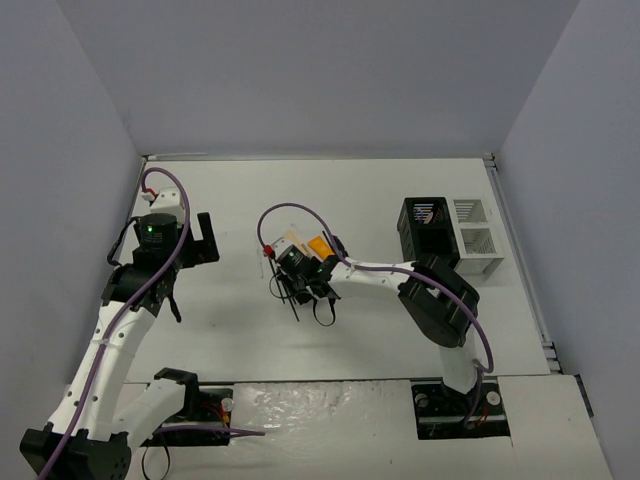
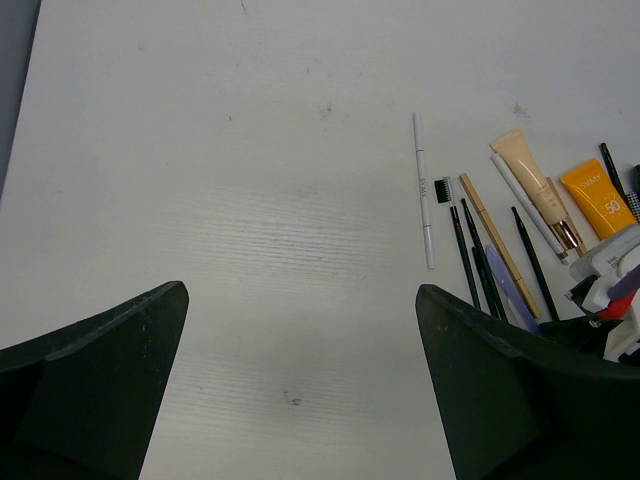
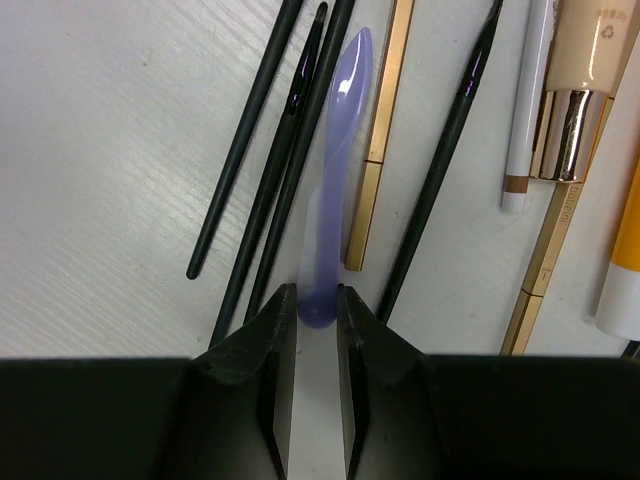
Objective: Organize the makeup
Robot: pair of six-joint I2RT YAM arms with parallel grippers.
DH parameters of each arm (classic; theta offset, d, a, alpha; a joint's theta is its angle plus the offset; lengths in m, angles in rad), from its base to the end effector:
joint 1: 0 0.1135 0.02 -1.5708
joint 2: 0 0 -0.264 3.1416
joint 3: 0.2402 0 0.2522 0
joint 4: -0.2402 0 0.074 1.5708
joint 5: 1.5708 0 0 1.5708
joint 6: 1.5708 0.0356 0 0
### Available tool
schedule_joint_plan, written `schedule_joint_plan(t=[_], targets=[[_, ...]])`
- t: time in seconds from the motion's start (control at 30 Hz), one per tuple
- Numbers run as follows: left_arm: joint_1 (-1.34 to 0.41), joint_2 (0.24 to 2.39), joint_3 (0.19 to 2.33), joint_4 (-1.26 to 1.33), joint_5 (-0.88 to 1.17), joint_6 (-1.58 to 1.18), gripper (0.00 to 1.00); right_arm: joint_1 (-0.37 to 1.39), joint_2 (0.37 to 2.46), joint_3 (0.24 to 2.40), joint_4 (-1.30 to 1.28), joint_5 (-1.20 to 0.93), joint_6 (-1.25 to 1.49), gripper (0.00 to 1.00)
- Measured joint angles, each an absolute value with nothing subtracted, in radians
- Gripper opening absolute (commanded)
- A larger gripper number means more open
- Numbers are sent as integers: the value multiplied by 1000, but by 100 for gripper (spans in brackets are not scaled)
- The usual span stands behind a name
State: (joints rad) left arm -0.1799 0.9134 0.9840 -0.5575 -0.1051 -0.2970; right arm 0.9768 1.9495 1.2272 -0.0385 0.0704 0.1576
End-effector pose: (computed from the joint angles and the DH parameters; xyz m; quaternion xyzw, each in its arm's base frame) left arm 0.1930 -0.0313 0.3484 -0.0771 0.8525 -0.0779 0.5111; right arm 0.2374 0.3470 0.1664 -0.3531 0.8481 0.1843 0.3495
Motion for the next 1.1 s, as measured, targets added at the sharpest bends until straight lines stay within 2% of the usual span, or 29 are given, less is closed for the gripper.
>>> schedule_joint_plan(t=[0.37, 0.6, 0.8, 1.1], targets=[[-178, 913, 984, -558, -104, -297, 97, 985, 1808, 1064, -97, 53, 221, 6], [-174, 915, 984, -557, -103, -297, 97, 1055, 1728, 984, -167, 14, 281, 11], [-174, 919, 984, -557, -101, -297, 97, 1093, 1724, 981, -187, 3, 315, 31], [-174, 920, 984, -557, -101, -297, 97, 1093, 1762, 1036, -246, 12, 321, 33]])
